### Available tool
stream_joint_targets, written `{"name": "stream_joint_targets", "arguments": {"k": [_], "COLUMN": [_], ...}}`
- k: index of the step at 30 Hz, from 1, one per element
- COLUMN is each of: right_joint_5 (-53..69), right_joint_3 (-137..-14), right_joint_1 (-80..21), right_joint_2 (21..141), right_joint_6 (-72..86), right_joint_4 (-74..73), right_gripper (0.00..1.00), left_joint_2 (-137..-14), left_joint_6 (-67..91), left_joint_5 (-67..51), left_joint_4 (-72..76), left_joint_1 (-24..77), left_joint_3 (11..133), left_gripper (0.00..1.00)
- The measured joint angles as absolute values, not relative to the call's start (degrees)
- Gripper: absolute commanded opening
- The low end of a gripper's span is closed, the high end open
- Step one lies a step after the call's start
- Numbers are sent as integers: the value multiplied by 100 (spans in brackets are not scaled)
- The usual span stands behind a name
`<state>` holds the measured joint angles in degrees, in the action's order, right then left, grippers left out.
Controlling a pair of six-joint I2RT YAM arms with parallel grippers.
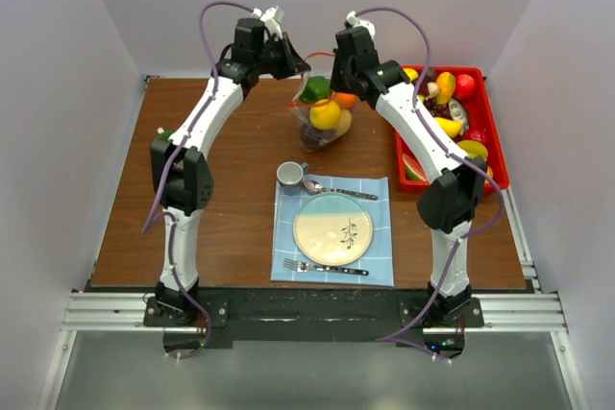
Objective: Place the food in the zip-top bag and seal the zipper
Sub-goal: Adjust the zipper food storage bag at the center of the board.
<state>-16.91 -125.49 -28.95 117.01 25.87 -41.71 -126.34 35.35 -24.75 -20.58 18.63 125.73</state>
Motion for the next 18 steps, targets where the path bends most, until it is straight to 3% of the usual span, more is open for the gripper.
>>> {"name": "stream_joint_targets", "arguments": {"k": [5, 11, 14, 15, 17, 18], "right_joint_5": [-1636, -1658, -1658, -1653, -1638, -1636], "right_joint_3": [-13067, -12514, -12219, -12136, -11987, -11931], "right_joint_1": [-2891, -2880, -2827, -2803, -2729, -2689], "right_joint_2": [11802, 11797, 11795, 11793, 11793, 11782], "right_joint_6": [2585, 2547, 2532, 2517, 2480, 2443], "right_joint_4": [-4300, -4309, -4327, -4327, -4331, -4333], "right_gripper": [0, 0, 13, 30, 47, 63], "left_joint_2": [-12632, -12632, -12632, -12634, -12639, -12641], "left_joint_6": [3535, 3535, 3538, 3538, 3540, 3540], "left_joint_5": [-2412, -2397, -2399, -2399, -2408, -2410], "left_joint_4": [-2071, -2088, -2086, -2091, -2062, -2060], "left_joint_1": [1890, 1920, 1922, 1920, 1920, 1920], "left_joint_3": [12573, 12573, 12571, 12571, 12529, 12503], "left_gripper": [0, 0, 0, 0, 0, 0]}}
